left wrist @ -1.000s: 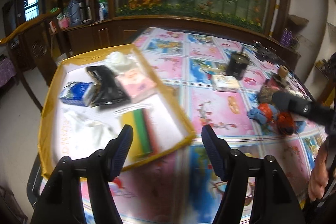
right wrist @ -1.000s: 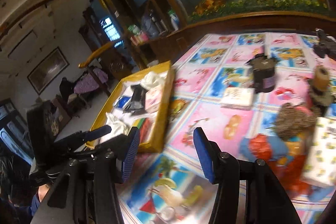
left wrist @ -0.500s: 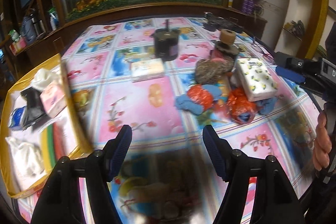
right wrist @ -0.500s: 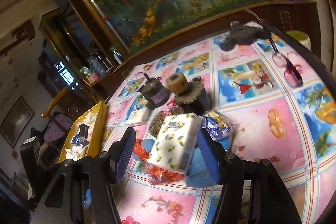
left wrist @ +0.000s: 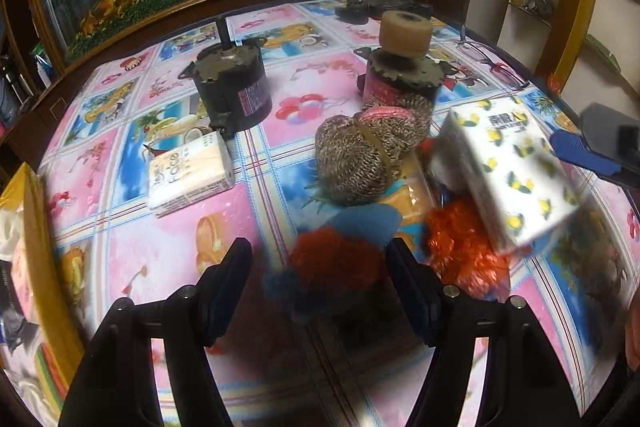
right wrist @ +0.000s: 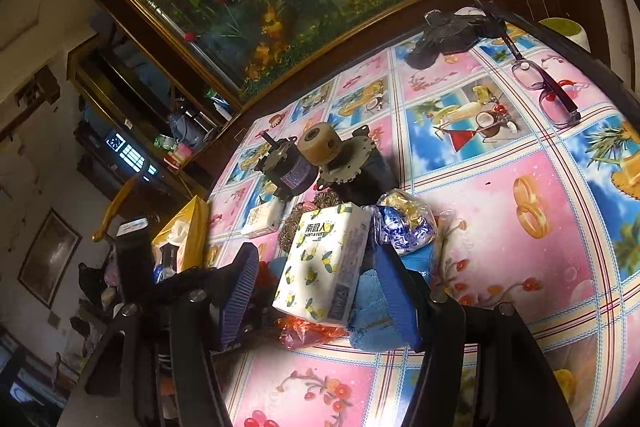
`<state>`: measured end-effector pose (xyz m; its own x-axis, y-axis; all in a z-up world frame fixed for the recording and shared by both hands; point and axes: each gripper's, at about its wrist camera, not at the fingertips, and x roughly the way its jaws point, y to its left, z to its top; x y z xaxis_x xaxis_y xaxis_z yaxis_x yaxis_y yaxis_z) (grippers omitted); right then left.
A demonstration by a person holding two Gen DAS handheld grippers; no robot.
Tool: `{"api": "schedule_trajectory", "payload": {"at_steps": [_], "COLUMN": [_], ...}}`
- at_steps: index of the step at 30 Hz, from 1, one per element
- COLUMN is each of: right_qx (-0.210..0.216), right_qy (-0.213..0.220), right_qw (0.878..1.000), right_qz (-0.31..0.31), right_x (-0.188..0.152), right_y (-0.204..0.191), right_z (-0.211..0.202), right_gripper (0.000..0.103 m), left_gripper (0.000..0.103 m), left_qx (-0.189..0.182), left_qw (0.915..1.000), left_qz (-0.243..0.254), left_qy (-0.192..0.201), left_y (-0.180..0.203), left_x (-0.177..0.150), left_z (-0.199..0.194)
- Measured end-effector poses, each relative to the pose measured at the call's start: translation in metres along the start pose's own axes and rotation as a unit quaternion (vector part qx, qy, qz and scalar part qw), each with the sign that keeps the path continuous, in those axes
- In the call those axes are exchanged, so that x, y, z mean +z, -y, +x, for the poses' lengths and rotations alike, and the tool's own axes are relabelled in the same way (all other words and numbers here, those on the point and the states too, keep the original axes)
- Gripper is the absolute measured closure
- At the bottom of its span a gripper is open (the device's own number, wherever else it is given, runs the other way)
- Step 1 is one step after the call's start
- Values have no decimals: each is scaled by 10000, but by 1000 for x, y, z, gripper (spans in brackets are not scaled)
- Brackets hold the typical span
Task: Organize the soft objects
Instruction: 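Grasp the blue-and-red knit item with the left tool while the right tool grasps the lemon-print tissue pack, then lift the knit item and lemon-print tissue pack with both tools toward the box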
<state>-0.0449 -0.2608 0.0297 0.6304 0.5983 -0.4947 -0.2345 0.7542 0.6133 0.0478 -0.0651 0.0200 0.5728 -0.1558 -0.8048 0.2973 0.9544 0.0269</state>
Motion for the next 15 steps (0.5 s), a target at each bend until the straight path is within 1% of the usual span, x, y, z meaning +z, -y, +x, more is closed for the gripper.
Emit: {"api": "schedule_trajectory", "payload": {"at_steps": [1, 2, 3, 5, 8, 10, 12, 15], "right_qx": [-42, -89, -133, -299, -746, -946, -1291, -1680], "right_qy": [-10, -17, -20, -15, 30, 35, 96, 89], "right_qw": [10000, 9999, 9998, 9993, 9953, 9917, 9838, 9709], "right_qz": [-32, -73, -112, -240, -621, -871, -1237, -1704], "right_x": [0, -1, -1, -2, -6, -9, -14, -22], "right_y": [-1, -2, -4, -7, -17, -25, -37, -57], "right_z": [1, 2, 3, 5, 11, 17, 23, 36], "right_gripper": [38, 38, 38, 38, 38, 38, 38, 37], "left_gripper": [58, 64, 64, 65, 65, 65, 65, 65], "left_qx": [-82, -136, -92, -143, -306, -425, -486, -547], "left_qw": [10000, 9999, 9998, 9994, 9972, 9952, 9935, 9927], "left_qz": [-48, -76, -90, -195, -589, -786, -951, -972], "left_qy": [11, 18, 159, 242, 346, 395, 401, 453], "left_y": [0, 1, 1, -2, -20, -30, -38, -41], "left_x": [-1, -2, -4, -6, -5, -7, -8, -8], "left_z": [3, 6, 3, 2, -4, -7, -9, -14]}}
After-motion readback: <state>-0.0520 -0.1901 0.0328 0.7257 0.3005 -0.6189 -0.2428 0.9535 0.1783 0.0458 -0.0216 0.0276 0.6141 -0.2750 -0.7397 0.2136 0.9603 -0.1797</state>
